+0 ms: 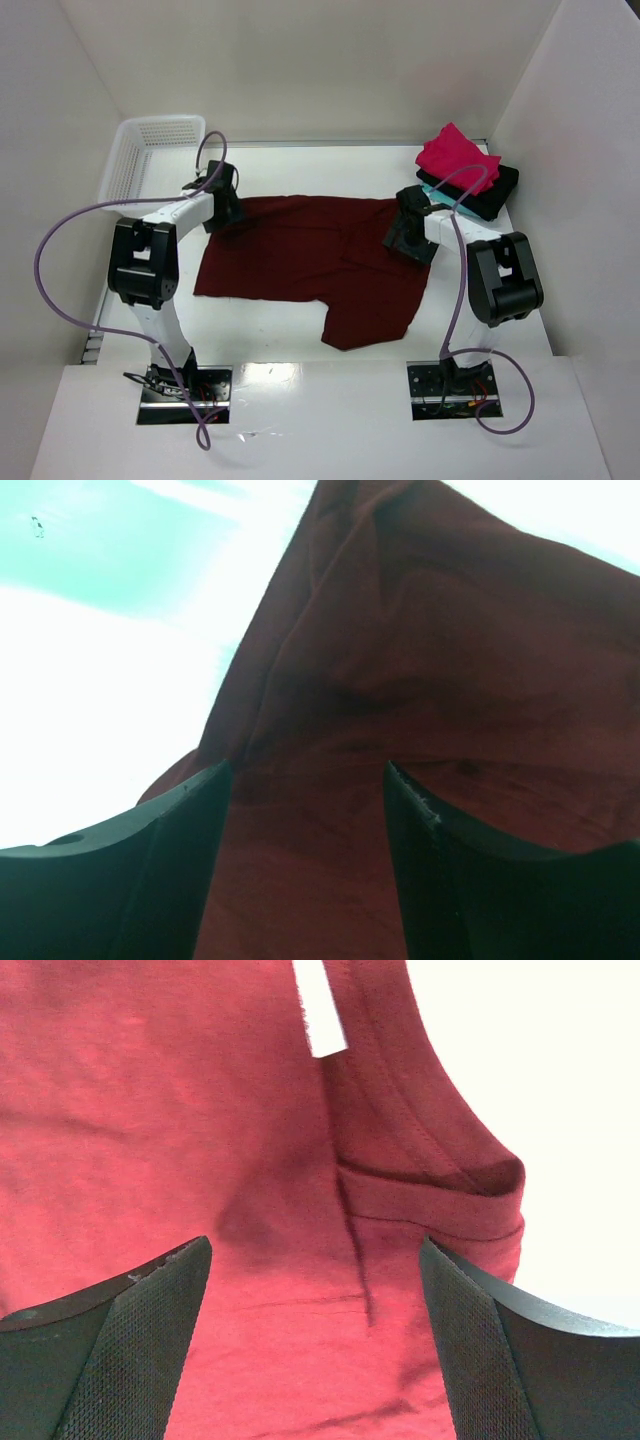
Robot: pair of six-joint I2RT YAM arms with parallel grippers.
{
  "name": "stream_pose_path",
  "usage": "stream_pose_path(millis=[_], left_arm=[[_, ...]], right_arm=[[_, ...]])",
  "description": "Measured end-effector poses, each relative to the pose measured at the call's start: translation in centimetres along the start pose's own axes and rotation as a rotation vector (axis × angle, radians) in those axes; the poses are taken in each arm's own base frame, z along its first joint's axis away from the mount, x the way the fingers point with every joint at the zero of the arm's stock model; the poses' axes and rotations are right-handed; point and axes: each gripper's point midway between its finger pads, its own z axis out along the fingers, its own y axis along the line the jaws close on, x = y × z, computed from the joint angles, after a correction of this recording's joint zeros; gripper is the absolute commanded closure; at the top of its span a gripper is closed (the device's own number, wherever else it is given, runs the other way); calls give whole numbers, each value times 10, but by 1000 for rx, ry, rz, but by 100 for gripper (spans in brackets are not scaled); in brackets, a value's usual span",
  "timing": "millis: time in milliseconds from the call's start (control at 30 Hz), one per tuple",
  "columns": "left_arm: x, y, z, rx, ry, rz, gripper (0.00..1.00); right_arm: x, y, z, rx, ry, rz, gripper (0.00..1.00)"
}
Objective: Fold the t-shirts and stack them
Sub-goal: Fold the flattened tshirt in 1/3 of the way
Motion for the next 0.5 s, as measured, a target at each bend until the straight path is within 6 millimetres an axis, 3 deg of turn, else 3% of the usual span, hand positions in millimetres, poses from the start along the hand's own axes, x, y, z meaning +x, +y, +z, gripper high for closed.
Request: stream_pose_path(millis=[100, 233, 500], left_arm=[[3, 4, 7, -16, 13, -5, 43], [9, 12, 18, -40, 40, -11, 56], [12, 15, 25, -47, 52, -30, 61]], right_arm=[[2, -6, 3, 13, 9, 8, 15], [5, -7, 7, 15, 18, 4, 30], [6, -7, 9, 12, 22, -9, 87]])
